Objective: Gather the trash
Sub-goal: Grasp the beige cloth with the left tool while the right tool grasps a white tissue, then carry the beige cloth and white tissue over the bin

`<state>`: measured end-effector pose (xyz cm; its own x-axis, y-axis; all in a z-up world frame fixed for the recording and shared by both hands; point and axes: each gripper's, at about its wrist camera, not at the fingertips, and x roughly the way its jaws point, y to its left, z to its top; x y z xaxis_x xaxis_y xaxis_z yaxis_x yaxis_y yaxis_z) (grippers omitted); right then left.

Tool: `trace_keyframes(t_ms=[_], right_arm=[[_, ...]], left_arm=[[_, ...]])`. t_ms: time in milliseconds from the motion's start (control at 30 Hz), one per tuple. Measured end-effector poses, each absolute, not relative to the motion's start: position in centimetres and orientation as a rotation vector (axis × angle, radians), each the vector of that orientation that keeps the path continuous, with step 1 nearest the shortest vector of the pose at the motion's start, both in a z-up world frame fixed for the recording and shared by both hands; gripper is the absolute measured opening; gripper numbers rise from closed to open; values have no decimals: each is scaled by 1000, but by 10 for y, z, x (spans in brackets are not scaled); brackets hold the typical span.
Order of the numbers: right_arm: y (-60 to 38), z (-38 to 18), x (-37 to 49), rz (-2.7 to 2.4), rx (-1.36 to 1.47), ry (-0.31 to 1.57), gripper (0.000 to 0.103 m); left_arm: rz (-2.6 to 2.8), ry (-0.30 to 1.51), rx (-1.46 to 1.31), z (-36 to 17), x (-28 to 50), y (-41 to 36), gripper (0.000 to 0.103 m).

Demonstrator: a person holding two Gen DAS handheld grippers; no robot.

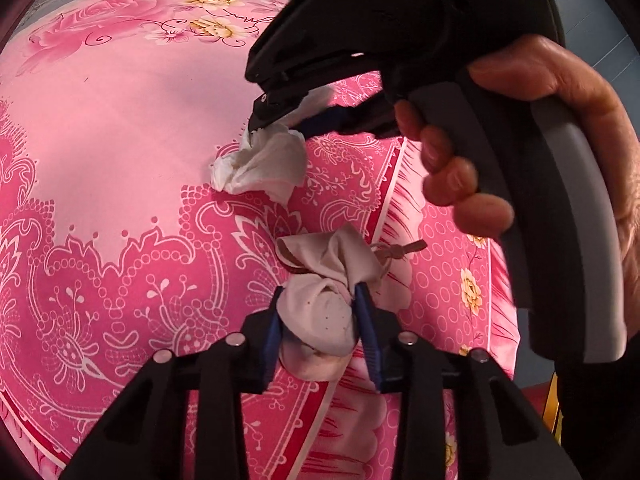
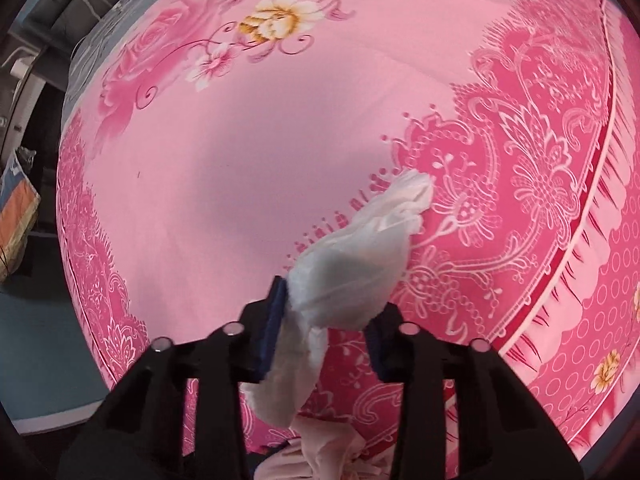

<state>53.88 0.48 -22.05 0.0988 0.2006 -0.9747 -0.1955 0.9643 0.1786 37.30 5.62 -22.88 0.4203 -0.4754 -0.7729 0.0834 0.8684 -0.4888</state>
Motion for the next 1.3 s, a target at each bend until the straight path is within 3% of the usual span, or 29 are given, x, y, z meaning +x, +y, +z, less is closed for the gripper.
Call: trace_keyframes(t_ms=[200,533,1300], right_arm=[[16,-216,535,292,-20,1423,17],[-13,-178,509,336,77,1353,16],[-91,-55,294,491,152,1132,16]], left_arm=[[-364,1075,-414,-220,362,67,27],[-322,1007,-362,-182,318,93,27],[-304,687,-288,-54,185,101,27]])
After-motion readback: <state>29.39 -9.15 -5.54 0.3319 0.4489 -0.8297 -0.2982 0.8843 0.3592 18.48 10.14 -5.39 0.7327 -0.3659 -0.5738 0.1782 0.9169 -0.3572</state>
